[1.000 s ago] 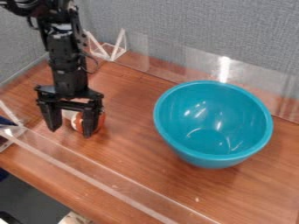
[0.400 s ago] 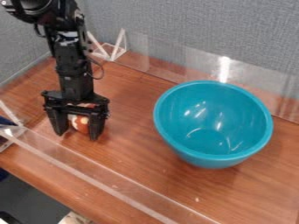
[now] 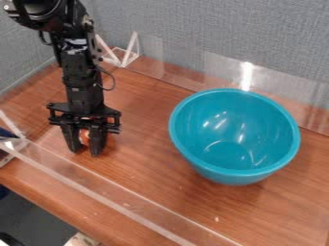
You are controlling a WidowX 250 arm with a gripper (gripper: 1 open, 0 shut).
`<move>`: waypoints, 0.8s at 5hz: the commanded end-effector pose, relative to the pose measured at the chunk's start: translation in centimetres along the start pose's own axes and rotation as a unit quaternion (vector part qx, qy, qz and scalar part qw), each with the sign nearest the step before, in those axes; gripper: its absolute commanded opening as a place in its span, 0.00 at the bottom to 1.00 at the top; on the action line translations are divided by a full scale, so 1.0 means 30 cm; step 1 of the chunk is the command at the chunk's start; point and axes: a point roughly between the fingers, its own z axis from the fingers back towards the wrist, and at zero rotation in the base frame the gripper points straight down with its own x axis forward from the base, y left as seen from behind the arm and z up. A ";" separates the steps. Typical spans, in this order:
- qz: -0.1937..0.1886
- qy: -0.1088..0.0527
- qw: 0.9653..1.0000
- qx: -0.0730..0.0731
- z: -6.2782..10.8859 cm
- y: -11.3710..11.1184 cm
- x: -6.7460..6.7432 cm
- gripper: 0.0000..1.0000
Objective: Put the mushroom in the blue bowl
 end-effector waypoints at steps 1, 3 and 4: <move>-0.017 -0.029 0.999 0.003 0.084 -0.022 -0.006 0.00; -0.043 -0.058 0.997 0.001 0.212 -0.063 -0.042 0.00; -0.058 -0.063 0.996 0.005 0.219 -0.085 -0.041 0.00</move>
